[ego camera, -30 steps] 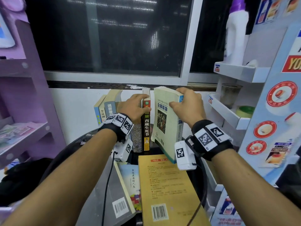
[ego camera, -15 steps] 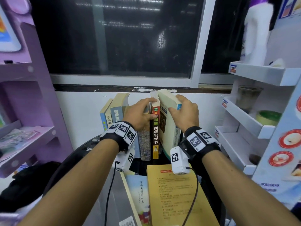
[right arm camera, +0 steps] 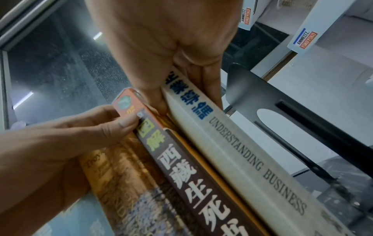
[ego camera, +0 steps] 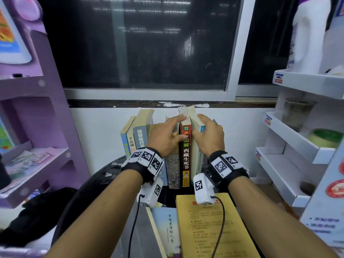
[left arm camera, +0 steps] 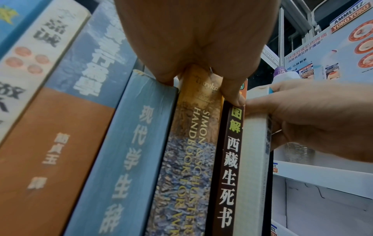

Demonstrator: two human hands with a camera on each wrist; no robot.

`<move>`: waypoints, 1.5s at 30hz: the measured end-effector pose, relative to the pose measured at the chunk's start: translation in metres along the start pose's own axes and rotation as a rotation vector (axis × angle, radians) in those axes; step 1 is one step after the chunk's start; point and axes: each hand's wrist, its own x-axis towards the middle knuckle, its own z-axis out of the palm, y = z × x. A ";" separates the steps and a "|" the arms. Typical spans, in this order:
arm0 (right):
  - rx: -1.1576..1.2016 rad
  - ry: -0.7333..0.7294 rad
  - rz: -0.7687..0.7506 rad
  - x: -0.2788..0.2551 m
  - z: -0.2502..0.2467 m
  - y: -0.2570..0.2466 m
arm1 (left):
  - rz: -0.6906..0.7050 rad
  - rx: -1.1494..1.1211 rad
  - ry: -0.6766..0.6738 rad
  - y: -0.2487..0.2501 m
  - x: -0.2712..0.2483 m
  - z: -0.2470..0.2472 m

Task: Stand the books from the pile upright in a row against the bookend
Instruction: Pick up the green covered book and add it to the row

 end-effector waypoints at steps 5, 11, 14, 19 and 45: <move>0.026 -0.057 -0.037 -0.001 0.002 0.007 | 0.018 0.000 0.000 -0.002 0.000 0.002; 0.041 -0.350 -0.010 0.000 -0.022 0.003 | 0.014 -0.025 0.002 -0.005 0.001 0.004; -0.042 -0.500 -0.046 0.000 -0.033 0.003 | -0.006 -0.052 -0.012 -0.005 0.001 0.005; -0.035 -0.509 -0.076 -0.006 -0.028 0.005 | -0.027 -0.065 -0.021 -0.003 0.001 0.005; -0.085 -0.483 -0.074 0.000 -0.017 0.006 | -0.028 -0.022 -0.010 0.002 -0.002 0.003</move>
